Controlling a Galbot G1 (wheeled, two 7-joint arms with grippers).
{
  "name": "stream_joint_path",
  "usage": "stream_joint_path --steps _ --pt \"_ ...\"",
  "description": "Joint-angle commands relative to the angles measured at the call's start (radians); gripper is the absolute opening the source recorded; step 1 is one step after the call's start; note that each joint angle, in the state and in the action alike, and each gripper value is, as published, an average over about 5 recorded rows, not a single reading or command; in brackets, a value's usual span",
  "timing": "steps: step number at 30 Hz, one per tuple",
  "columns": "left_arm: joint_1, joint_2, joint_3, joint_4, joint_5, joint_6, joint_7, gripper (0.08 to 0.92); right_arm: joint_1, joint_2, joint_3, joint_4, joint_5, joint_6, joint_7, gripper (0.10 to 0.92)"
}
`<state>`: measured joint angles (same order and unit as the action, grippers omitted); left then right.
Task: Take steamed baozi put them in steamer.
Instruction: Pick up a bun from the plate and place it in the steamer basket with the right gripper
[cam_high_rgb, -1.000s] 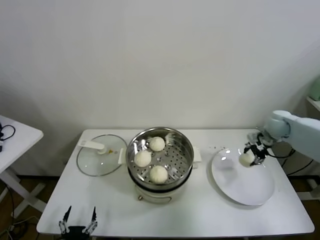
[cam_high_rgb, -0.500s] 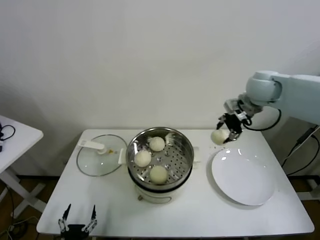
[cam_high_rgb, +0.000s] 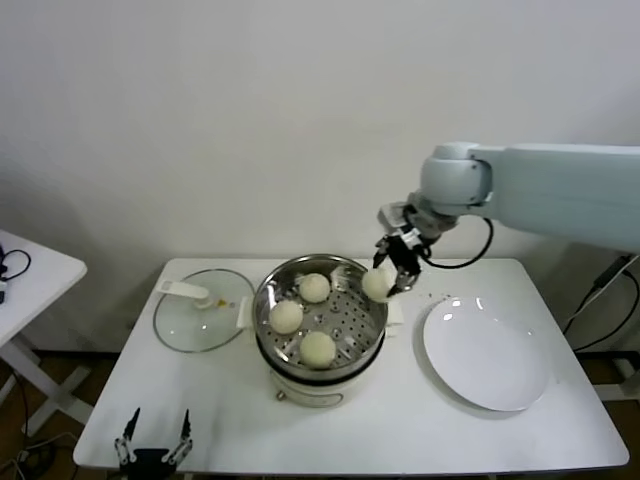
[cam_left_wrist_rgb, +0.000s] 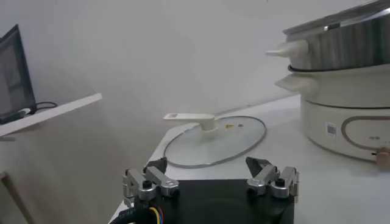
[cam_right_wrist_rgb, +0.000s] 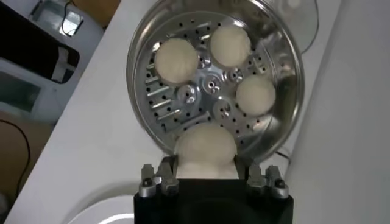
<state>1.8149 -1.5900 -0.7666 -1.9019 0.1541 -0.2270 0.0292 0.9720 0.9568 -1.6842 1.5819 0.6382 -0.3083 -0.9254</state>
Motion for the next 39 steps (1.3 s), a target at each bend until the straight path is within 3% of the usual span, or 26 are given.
stream_joint_path --steps 1,9,27,39 --pt "0.003 -0.003 0.000 -0.002 0.001 -0.004 -0.001 0.823 -0.192 0.084 0.059 -0.049 -0.066 -0.039 0.047 0.629" --pt "0.008 -0.003 -0.002 0.005 0.003 -0.011 -0.003 0.823 -0.310 0.102 0.112 -0.145 -0.128 -0.043 0.057 0.628" --pt "-0.002 -0.002 -0.001 0.003 0.001 -0.003 -0.002 0.823 -0.342 0.135 0.137 -0.186 -0.121 -0.043 0.067 0.637" --pt "0.006 -0.001 -0.004 -0.015 0.002 -0.002 -0.001 0.823 -0.178 -0.025 0.112 -0.064 -0.018 -0.037 0.111 0.819"
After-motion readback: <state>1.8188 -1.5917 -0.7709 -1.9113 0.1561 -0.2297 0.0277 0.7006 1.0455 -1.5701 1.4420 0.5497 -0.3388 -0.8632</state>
